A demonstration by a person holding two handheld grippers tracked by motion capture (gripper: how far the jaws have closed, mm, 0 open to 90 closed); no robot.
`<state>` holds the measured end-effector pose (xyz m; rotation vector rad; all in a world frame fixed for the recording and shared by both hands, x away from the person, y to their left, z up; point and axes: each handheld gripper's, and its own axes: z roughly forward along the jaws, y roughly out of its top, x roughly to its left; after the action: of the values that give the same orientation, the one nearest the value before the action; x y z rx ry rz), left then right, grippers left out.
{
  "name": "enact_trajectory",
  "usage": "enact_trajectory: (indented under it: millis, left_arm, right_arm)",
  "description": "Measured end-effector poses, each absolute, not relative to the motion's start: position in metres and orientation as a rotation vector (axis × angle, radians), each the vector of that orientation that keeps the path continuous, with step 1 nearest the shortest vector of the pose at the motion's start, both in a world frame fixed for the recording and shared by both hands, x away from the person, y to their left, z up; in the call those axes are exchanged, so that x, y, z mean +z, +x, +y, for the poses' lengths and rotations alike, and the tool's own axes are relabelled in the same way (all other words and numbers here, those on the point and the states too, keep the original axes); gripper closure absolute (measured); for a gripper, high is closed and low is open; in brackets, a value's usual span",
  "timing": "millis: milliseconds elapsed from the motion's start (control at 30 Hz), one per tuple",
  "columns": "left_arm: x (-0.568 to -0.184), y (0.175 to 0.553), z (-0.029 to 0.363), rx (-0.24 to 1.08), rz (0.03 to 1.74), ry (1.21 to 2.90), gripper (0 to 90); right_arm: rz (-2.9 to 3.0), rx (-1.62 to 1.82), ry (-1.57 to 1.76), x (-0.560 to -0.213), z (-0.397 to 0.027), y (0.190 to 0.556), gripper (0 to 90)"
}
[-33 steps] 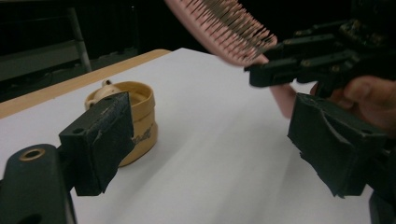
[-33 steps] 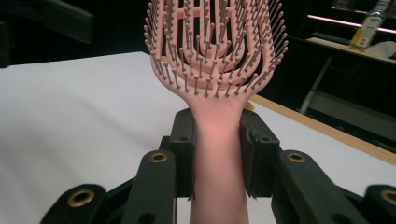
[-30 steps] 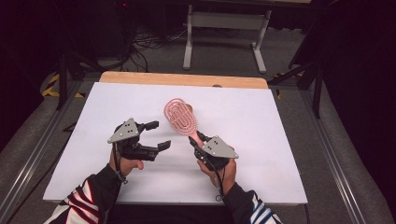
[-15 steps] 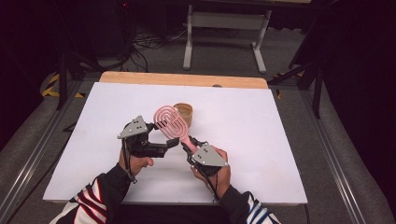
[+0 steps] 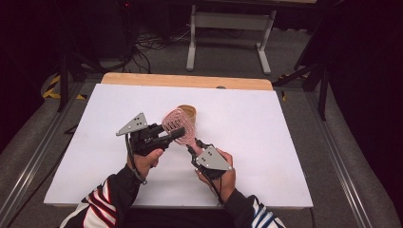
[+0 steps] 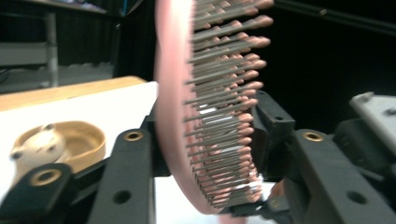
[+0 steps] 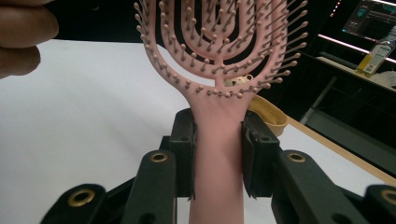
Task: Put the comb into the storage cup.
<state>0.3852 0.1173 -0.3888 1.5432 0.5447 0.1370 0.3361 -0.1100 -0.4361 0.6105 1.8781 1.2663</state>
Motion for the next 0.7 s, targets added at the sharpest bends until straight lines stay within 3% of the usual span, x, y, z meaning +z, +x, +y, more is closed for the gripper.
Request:
enact_trajectory:
  millis: [167, 267, 367, 467, 700]
  left_arm:
    - [-0.382, 0.384, 0.11, 0.15, 0.519, 1.558, 63.2]
    - [-0.367, 0.387, 0.109, 0.198, 0.506, 1.57, 63.5]
    - [-0.356, 0.389, 0.112, 0.219, 0.501, 1.57, 63.7]
    - [-0.337, 0.392, 0.117, 0.279, 0.485, 1.577, 63.8]
    - [-0.313, 0.397, 0.121, 0.333, 0.446, 1.572, 63.9]
  right_arm:
    - [1.868, 1.289, 0.635, -0.434, -0.115, 0.337, 68.2]
    - [1.867, 1.315, 0.658, -0.432, -0.122, 0.335, 53.0]
    - [1.877, 1.338, 0.643, -0.43, -0.129, 0.332, 52.3]
    - [1.872, 1.339, 0.617, -0.426, -0.147, 0.327, 40.7]
    - [1.829, 1.332, 0.656, -0.42, -0.176, 0.324, 30.8]
